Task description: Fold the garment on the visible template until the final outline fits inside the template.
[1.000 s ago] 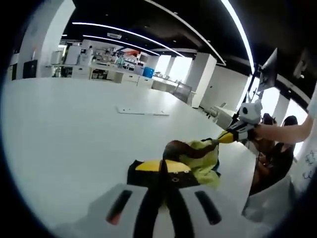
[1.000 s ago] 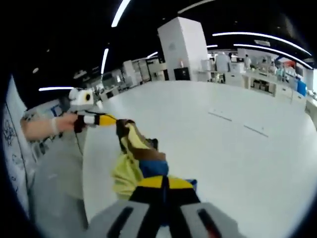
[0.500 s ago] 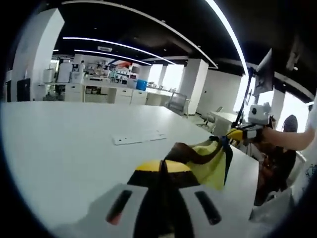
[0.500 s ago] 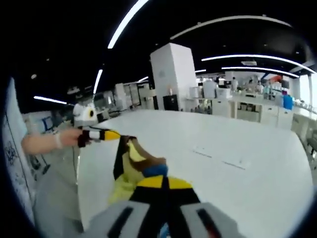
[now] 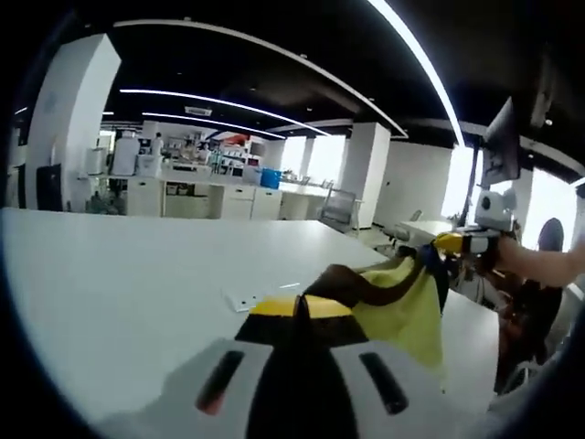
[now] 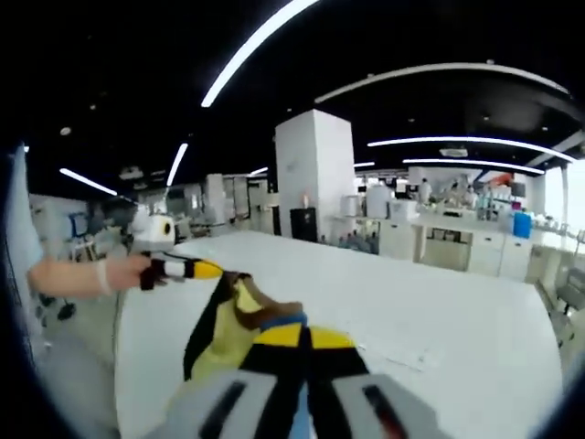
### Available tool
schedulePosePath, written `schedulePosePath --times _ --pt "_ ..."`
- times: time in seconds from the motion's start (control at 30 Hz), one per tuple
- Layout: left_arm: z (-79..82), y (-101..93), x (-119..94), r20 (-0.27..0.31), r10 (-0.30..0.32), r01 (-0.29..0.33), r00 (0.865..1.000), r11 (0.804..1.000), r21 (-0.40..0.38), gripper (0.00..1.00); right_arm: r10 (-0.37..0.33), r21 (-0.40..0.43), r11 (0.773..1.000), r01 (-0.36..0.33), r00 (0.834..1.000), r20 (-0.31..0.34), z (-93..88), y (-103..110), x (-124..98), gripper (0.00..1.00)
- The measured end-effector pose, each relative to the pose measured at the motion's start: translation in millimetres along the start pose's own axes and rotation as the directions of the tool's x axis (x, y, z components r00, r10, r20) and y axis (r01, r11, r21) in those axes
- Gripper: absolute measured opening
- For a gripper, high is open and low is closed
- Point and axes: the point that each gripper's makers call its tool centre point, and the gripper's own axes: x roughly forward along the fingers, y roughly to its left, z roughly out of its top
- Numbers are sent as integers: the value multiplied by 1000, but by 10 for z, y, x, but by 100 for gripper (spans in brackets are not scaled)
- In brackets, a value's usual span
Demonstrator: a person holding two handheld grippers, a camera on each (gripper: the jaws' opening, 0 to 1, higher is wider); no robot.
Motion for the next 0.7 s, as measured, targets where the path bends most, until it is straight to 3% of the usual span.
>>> schedulePosePath --times 0.1,0.17,0.3,0.33,0.4,0.5,0.57,0.7 --pt "-128 114 152 -22 27 -27 999 1000 -9 0 -22 18 1000 23 1000 -12 -128 -189 204 0" --pt "-278 318 321 -53 44 -46 998 998 -36 0 -37 59 997 39 998 -42 -277 -313 330 0" --pt "-694 492 573 -143 56 -62 988 997 -37 0 -54 71 995 63 990 -129 -719 -574 638 0" --pt "-788 548 635 -162 59 -66 985 997 -37 0 -68 76 994 82 983 -172 -899 -678 725 0" --pt "-1027 565 761 -204 62 -73 977 996 -46 0 -51 97 993 72 977 -206 -1113 -749 864 0" --pt "-1255 708 905 -241 70 -86 968 994 -60 0 -63 80 993 87 964 -258 -1394 -859 1003 0" --pt "-1345 752 967 -251 70 -90 965 993 -70 0 -69 94 991 99 956 -284 -1584 -948 1125 0" --pt "-1530 715 1030 -285 76 -99 956 993 -66 0 -70 109 988 110 945 -320 -1788 -1022 1238 0"
